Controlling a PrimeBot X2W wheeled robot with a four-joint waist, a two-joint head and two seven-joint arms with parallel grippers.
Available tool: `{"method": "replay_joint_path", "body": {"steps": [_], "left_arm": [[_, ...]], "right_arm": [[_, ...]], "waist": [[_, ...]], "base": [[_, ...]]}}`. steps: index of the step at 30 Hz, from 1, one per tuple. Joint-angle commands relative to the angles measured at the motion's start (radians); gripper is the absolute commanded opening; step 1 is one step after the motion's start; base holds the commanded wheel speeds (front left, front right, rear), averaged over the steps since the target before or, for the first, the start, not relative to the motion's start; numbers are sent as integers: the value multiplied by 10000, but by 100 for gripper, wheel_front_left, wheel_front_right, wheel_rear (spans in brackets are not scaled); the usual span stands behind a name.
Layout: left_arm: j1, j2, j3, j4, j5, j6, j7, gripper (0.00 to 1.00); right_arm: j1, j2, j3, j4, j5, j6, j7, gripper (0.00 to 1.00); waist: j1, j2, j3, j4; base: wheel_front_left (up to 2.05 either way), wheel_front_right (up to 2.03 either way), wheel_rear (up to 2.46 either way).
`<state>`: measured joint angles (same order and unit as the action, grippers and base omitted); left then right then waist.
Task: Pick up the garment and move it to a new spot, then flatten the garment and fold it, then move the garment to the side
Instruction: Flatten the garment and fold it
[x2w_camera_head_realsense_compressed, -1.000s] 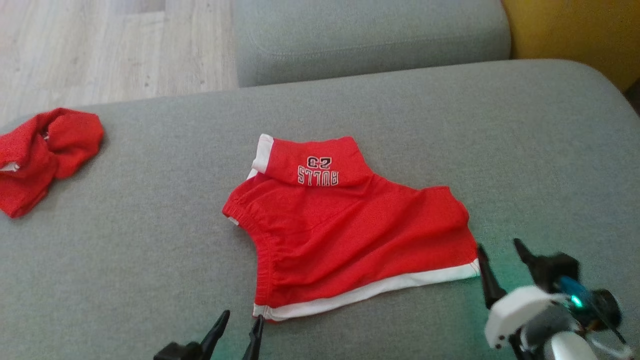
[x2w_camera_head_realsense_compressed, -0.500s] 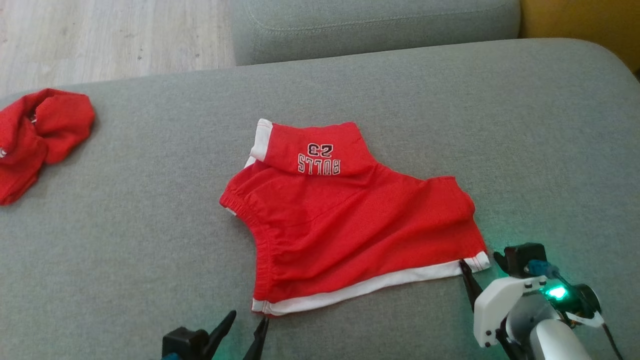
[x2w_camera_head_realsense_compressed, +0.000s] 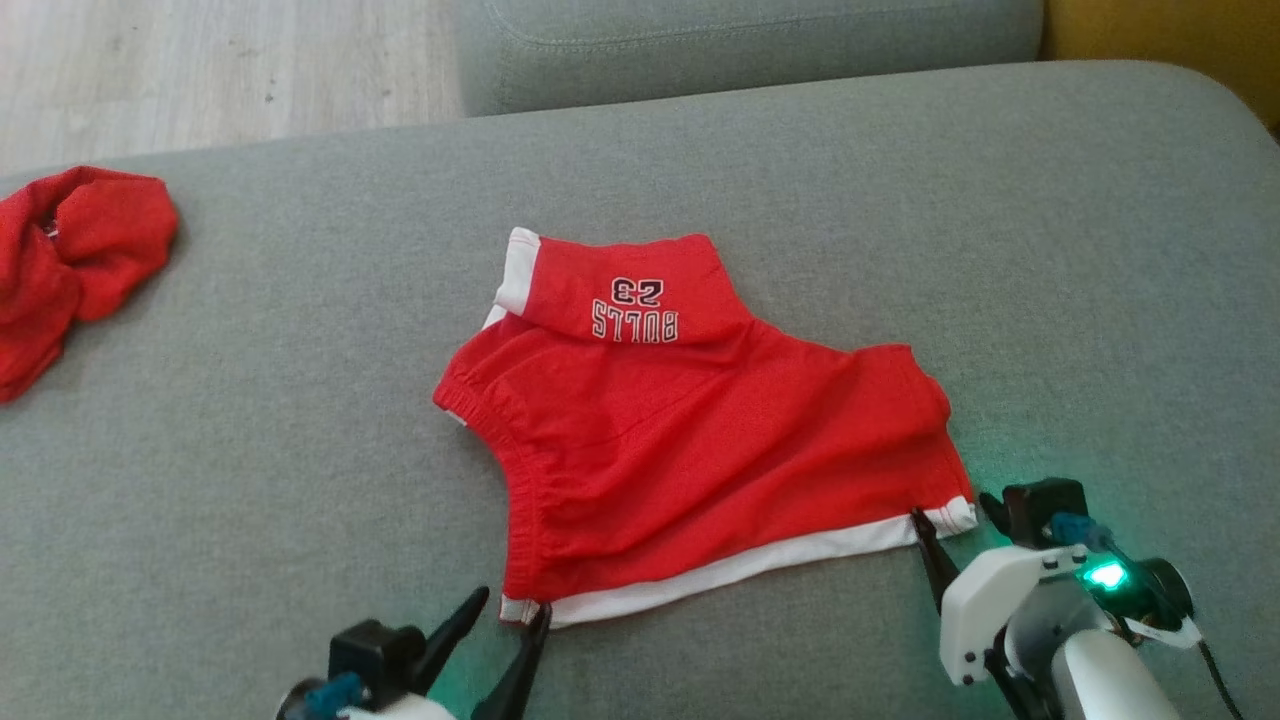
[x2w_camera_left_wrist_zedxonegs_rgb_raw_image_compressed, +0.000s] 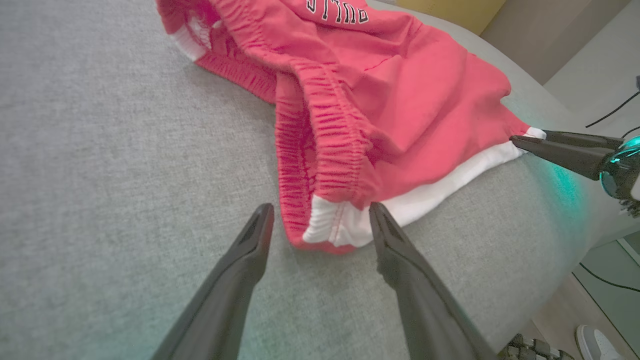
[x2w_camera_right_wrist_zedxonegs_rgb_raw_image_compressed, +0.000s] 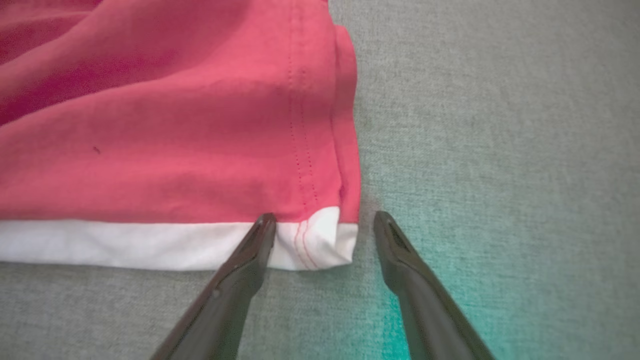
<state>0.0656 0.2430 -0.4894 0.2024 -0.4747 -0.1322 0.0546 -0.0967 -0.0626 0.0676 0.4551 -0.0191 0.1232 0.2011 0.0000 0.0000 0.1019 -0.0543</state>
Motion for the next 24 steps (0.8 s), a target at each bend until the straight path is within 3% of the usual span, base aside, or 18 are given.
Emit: {"method": "replay_joint_path", "body": {"steps": [1,3,4,5,7,8,9,14,17,20,24], "left_arm": [[-608,195,235,-227,-79,16,-62,100],[-808,263,126,-29,-153,16,-118,100],[-879,284,33,29,-191,16,-120,82],[-937,284,-47,90,-274,16,-113,47],[-1048,329,-244,237,-415,16,-31,0],[-1086,358,-322,289,-496,16,-35,0],[-1102,381,-376,352,-601,16,-38,0],[-1088,552,-616,431,-988,16,-36,0],[-994,724,-652,-42,-1543,16,-36,0],[-752,1020,-448,-1319,-2453,16,77,0],[-439,1710,43,-4187,-3660,17,609,0]], "right_arm": [[-376,56,343,-52,-89,75,-51,100],[-457,65,465,86,-18,75,41,100],[-484,70,509,164,63,75,95,100],[-516,73,563,252,119,75,165,98],[-589,77,628,431,253,75,309,52],[-618,82,668,522,415,75,393,31],[-647,86,733,593,563,75,475,0],[-640,95,888,500,1440,75,623,0],[-452,102,795,-323,2719,75,657,0],[-46,101,598,-2059,4434,75,1005,0],[686,-171,4,-5427,6421,75,1940,0]], "waist": [[0,0,53,-32],[0,0,146,-99],[0,0,174,-122],[0,0,198,-138],[0,0,227,-172],[0,0,234,-190],[0,0,232,-209],[0,0,150,-241],[0,0,28,-215],[0,0,-144,-222],[0,0,-298,-237]], "base": [[0,0,0],[0,0,0],[0,0,0],[0,0,0],[0,0,0],[0,0,0],[0,0,0],[0,0,0],[0,0,0],[0,0,0],[0,0,0]]}}
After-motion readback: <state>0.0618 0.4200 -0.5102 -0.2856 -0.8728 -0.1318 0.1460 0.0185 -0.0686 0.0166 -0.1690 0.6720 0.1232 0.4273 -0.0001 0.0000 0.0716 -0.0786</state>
